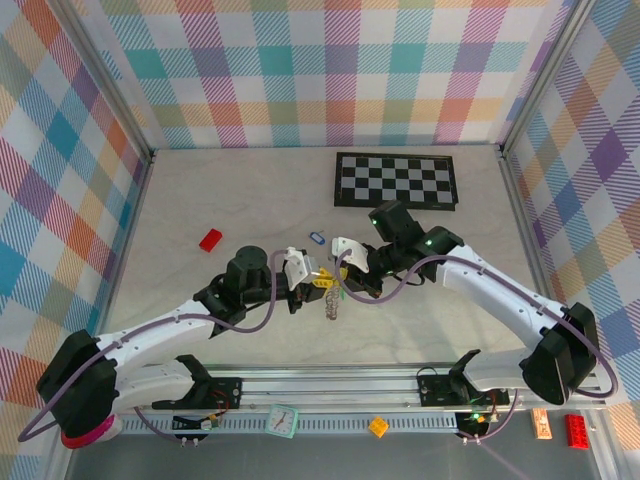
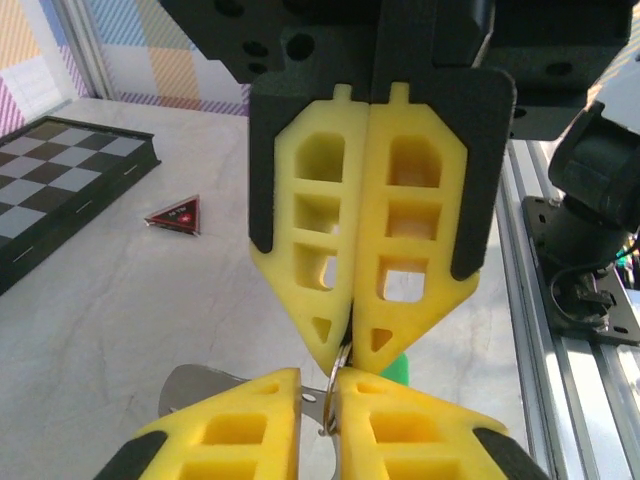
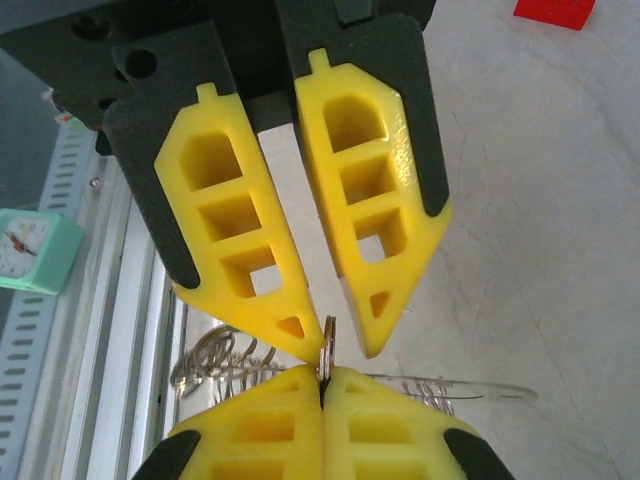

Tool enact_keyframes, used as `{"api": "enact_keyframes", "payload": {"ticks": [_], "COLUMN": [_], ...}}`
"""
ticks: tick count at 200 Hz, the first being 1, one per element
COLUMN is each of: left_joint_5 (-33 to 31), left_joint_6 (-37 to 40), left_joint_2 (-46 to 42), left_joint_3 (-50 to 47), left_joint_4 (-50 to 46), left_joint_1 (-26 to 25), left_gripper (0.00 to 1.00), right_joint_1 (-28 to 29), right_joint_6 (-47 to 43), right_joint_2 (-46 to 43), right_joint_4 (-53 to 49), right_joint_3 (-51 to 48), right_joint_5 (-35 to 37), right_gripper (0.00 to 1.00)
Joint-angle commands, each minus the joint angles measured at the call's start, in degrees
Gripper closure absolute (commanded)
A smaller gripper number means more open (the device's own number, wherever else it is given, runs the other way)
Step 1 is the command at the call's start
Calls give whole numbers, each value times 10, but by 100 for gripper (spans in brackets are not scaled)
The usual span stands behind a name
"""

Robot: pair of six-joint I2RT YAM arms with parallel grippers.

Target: Put the keys on the keyring

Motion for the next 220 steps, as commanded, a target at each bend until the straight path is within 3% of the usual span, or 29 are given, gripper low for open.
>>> {"api": "enact_keyframes", "payload": {"ticks": [1, 28, 44, 69, 137, 220], "left_joint_5": [6, 11, 12, 8, -22, -27], "left_joint_6": [24, 29, 28, 21, -56, -124], "left_joint_2": [12, 16, 13, 3, -12, 5], "left_joint_3": [22, 26, 24, 7, -58, -94], "left_joint_4": [-35, -43, -41, -19, 128, 228], "left_joint_1": [1, 1, 1, 1, 2, 1], "left_gripper": [91, 100, 100, 100, 100, 100], "right_joint_1": [12, 12, 9, -11, -27, -8], "right_joint_6": [-25, -11, 6, 51, 146, 144], "right_joint_2": [3, -4, -15, -40, -90, -64], "right_joint_4": [-24, -2, 22, 72, 168, 216], "right_joint_3": [25, 17, 1, -39, -148, -160], "right_joint_5": [-22, -38, -44, -52, -18, 23], "right_gripper": [100, 100, 100, 79, 60, 59]}}
